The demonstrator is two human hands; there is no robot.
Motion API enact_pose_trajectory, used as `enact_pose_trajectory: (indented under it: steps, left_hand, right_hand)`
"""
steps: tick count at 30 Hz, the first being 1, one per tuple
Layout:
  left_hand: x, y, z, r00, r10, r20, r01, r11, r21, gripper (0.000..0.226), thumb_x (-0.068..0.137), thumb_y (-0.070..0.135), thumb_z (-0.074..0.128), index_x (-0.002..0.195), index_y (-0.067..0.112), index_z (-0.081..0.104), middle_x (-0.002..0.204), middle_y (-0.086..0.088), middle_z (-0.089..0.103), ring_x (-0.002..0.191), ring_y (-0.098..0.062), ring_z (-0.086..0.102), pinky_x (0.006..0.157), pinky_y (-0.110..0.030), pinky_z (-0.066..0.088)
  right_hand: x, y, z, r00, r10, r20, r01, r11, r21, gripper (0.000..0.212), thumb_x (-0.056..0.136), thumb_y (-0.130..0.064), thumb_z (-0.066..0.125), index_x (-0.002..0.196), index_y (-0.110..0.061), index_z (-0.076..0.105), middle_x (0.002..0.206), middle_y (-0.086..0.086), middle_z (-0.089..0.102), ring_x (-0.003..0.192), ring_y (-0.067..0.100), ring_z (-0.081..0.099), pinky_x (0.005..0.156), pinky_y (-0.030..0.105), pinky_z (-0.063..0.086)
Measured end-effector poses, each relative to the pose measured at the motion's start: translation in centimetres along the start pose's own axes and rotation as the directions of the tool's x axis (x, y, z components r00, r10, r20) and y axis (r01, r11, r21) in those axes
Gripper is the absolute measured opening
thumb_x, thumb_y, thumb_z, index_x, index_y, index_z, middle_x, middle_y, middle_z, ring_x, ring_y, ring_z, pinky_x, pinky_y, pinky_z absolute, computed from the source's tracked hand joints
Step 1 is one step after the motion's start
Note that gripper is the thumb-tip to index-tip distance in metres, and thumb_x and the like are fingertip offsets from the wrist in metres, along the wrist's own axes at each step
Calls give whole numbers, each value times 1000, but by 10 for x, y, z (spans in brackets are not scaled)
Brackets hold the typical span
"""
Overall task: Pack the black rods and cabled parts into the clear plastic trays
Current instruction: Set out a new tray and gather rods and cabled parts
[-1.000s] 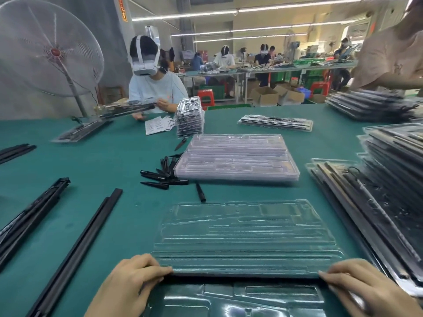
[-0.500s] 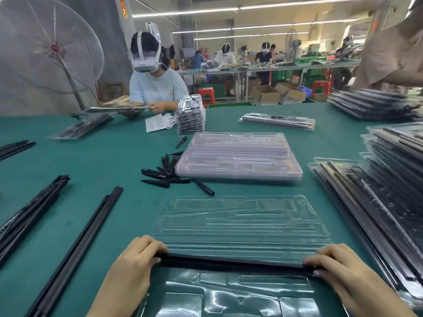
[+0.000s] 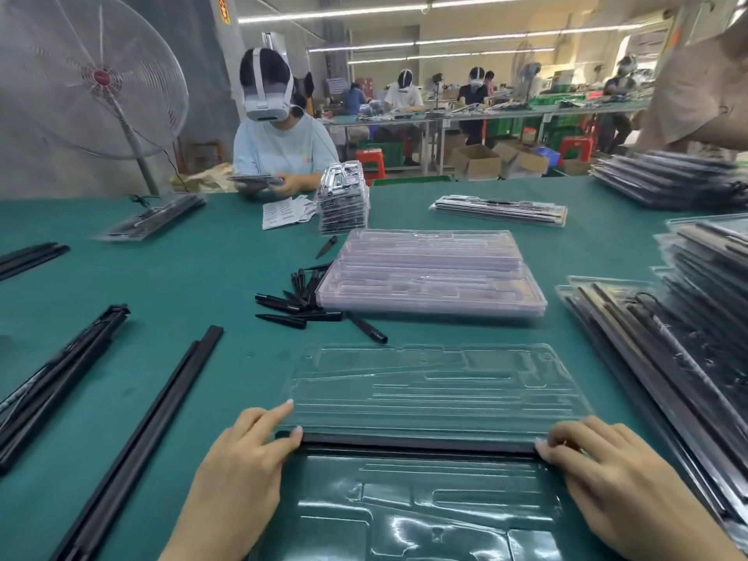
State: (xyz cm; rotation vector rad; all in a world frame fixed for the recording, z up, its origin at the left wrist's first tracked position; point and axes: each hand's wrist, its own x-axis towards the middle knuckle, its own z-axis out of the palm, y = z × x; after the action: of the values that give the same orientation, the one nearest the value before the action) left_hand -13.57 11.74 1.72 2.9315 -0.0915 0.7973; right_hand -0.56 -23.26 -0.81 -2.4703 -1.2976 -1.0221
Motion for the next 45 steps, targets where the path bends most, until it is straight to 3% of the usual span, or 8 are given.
enact_pose_trajectory:
  steps: [5, 12, 20, 27, 30, 35, 40, 45]
  left_hand:
    - [-8, 2, 15, 998, 69, -6, -69, 994, 87, 54, 63, 8, 26, 79, 3, 78, 85, -5, 74, 81, -13, 42, 69, -25, 39]
    - [-7, -9, 0, 990, -138, 23, 139, 981, -133, 32, 68, 10, 57, 93, 14, 77, 91, 13, 73, 82, 2, 48, 76, -24, 36]
    - [-17, -4, 1, 996, -42, 72, 51, 990, -130, 37, 75, 27, 41, 92, 14, 72, 85, 11, 64, 85, -2, 47, 74, -20, 38]
    - [-24, -6, 10, 972, -205, 116, 230, 935, -270, 49, 80, 28, 48, 127, 24, 60, 130, 6, 42, 110, -9, 39, 94, -34, 36]
    - [-24, -5, 11, 928, -310, 205, 360, 887, -289, 67, 81, 44, 41, 145, 33, 25, 136, 20, 23, 125, -8, 27, 101, -25, 18]
    - [-21, -9, 19, 792, -575, 207, 610, 721, -330, 65, 92, 22, 58, 147, 23, 22, 139, 2, 28, 135, -17, 21, 110, -29, 15]
    - [-5, -16, 25, 784, -590, 193, 618, 771, -154, 67, 94, 34, 52, 148, 24, 15, 135, 8, 37, 129, -13, 26, 106, -33, 12]
    - [-6, -14, 25, 822, -557, 114, 568, 792, -224, 61, 91, 29, 59, 144, 28, 27, 115, 11, 42, 108, -4, 30, 96, -25, 12]
  right_hand:
    - [0, -1, -4, 1000, 24, 0, -24, 1000, 12, 61, 94, -23, 18, 76, -15, 76, 75, 1, 65, 61, 23, 64, 64, 29, 34]
    - [-4, -4, -3, 986, 152, 72, -155, 988, 28, 52, 94, -25, 22, 85, -15, 73, 83, 0, 65, 68, 23, 65, 66, 31, 35]
    - [-5, -4, -5, 966, 235, 109, -238, 971, 22, 61, 98, -51, 21, 84, -17, 69, 80, -4, 60, 78, 15, 45, 65, 28, 35]
    - [-1, -6, -10, 965, 223, 136, -233, 971, 60, 64, 99, -54, 21, 85, -18, 72, 90, 1, 64, 86, 14, 47, 70, 29, 34]
    - [4, -8, -14, 955, 264, 138, -272, 961, 45, 61, 98, -56, 18, 79, -22, 65, 80, -2, 62, 81, 12, 45, 65, 28, 30]
    - [5, -7, -14, 921, 356, 160, -372, 925, 82, 46, 97, -59, 14, 86, -32, 51, 74, -9, 61, 76, 7, 47, 62, 30, 39]
    - [8, -2, -10, 831, 525, 183, -556, 793, 250, 27, 83, -7, 70, 82, -29, 55, 82, -6, 59, 79, 18, 55, 77, 29, 44]
    - [1, 4, -8, 816, 554, 169, -578, 760, 297, 28, 69, 3, 78, 80, -20, 67, 86, -11, 59, 83, 5, 47, 84, 5, 32]
